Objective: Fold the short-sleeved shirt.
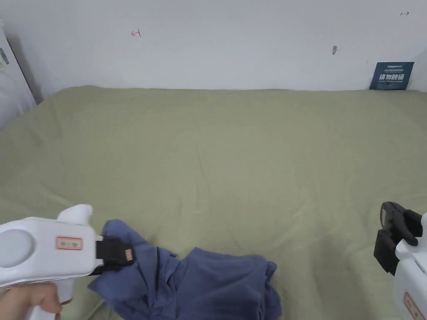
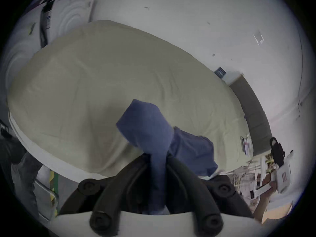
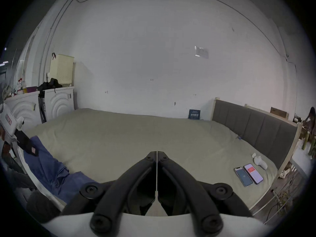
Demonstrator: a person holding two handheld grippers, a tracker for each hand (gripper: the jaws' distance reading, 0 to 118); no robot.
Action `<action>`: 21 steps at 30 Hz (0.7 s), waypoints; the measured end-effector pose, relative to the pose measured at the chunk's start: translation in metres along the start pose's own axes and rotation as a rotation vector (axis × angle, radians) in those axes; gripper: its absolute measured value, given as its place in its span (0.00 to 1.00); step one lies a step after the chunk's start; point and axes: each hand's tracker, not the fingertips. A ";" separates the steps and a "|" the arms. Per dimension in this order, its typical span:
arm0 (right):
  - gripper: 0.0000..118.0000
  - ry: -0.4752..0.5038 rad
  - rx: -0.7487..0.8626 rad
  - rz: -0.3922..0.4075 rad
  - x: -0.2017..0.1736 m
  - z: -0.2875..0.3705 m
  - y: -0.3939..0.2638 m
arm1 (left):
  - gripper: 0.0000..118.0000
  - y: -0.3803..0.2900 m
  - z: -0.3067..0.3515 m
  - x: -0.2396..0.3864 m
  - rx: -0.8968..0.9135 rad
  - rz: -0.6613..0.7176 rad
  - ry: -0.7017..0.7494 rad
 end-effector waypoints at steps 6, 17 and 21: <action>0.01 0.002 -0.005 0.001 0.002 0.005 -0.006 | 0.06 -0.005 -0.060 0.085 -0.115 -0.129 -0.034; 0.01 -0.025 -0.085 -0.032 0.023 0.006 -0.028 | 0.70 -0.026 -0.133 0.127 -0.187 -0.161 -0.125; 0.01 -0.017 -0.112 -0.081 0.028 0.004 -0.033 | 0.00 -0.017 -0.083 0.085 -0.036 -0.048 -0.237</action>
